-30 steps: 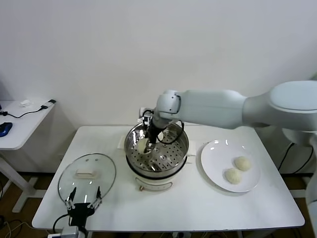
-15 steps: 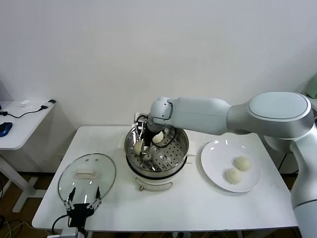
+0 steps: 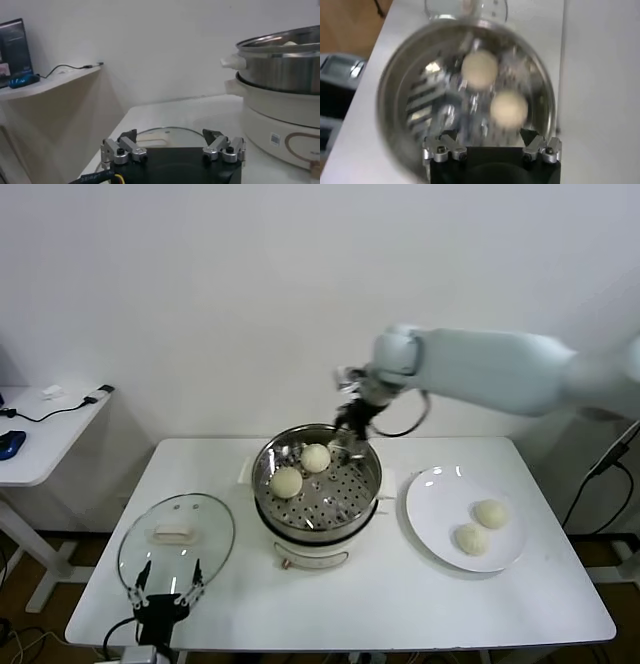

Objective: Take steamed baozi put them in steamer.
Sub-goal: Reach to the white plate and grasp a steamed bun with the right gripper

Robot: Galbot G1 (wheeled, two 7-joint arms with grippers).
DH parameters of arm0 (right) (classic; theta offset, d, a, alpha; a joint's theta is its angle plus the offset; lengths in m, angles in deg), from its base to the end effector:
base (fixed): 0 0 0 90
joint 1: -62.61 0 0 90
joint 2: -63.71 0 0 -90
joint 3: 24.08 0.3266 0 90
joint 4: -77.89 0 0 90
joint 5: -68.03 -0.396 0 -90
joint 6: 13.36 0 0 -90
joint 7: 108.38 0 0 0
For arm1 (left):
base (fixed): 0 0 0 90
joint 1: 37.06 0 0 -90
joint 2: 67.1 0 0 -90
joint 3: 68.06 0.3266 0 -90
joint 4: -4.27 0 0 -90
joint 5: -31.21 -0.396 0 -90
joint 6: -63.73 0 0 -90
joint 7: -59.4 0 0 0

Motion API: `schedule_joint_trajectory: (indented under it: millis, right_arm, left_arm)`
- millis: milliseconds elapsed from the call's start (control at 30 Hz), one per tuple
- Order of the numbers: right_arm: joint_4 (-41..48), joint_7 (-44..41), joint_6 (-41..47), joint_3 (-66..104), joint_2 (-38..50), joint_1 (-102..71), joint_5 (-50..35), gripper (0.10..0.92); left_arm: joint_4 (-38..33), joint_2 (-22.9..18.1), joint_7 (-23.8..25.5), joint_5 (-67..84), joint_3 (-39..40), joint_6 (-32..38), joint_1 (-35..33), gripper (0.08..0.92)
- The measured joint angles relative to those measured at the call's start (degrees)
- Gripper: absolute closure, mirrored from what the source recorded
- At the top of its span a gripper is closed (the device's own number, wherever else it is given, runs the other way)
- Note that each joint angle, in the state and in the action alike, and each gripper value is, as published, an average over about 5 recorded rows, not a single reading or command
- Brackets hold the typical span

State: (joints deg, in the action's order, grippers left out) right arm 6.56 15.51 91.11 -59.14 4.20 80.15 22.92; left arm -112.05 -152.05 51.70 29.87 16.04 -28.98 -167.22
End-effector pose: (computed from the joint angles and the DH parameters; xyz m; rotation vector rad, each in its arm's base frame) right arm 0.5860 0.0346 -0.0408 1.4695 -1.4390 1.3042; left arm 0.1749 0.0496 -0.3402 0.2476 -2.8471 -0.2474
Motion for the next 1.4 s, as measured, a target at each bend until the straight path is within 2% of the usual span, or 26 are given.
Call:
schedule_joint_trajectory:
  millis: [300, 567, 867, 1233, 1400]
  right_arm:
    - [-3.9, -3.0, -2.7, -1.0, 16.2, -2.7, 11.6, 0.203]
    - [-4.1, -2.6, -2.1, 4.9, 23.3, -13.2, 21.4, 0.203]
    - [-1.7, -0.4, -0.4, 13.4, 25.3, -25.8, 28.1, 0.203]
    - [1.6, 2.3, 0.9, 19.4, 23.3, -33.6, 30.8, 0.203]
    - [2.2, 3.1, 1.2, 20.7, 22.5, -35.2, 31.0, 0.251]
  left_arm:
    - [-0.2, -0.4, -0.3, -0.1, -0.5, -0.1, 0.0, 0.177]
    - [0.2, -0.9, -0.2, -0.4, -0.7, -0.5, 0.2, 0.177]
    - [1.1, -0.9, -0.1, -0.5, -0.8, -0.5, 0.4, 0.177]
    - [1.7, -0.7, -0.1, -0.4, -1.1, -0.7, 1.2, 0.177]
    - [1.7, -0.5, 0.0, -0.2, -1.2, -0.7, 1.4, 0.177]
